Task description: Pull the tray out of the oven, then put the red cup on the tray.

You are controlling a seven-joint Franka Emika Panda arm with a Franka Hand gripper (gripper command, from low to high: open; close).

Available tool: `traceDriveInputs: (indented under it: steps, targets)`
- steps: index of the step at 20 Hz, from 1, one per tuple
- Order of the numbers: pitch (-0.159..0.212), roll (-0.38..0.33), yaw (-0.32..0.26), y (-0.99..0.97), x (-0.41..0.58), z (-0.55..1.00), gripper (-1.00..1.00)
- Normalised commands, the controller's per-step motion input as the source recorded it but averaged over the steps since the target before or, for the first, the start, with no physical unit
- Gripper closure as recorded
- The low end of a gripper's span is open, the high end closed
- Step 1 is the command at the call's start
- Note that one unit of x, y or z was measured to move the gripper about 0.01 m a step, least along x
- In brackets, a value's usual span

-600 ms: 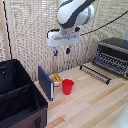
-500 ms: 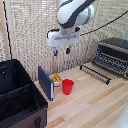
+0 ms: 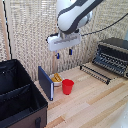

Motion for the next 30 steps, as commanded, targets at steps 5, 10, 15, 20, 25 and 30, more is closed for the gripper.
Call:
traceDriveInputs:
  steps: [5, 10, 15, 20, 25, 30]
  targets:
    - [0.009, -0.360, 0.044, -0.31, 0.000, -0.01, -1.00]
    - [0.000, -0.286, 0.147, -0.31, 0.000, -0.08, -1.00]
    - [0.000, -0.216, 0.246, -0.19, 0.000, -0.04, -1.00]
    - [0.000, -0.261, 0.242, -0.12, -0.012, -0.02, -1.00]
    - [-0.004, -0.344, 0.195, -0.11, -0.002, -0.10, -1.00]
    - [-0.059, -0.347, 0.186, -0.11, 0.000, -0.12, -1.00]
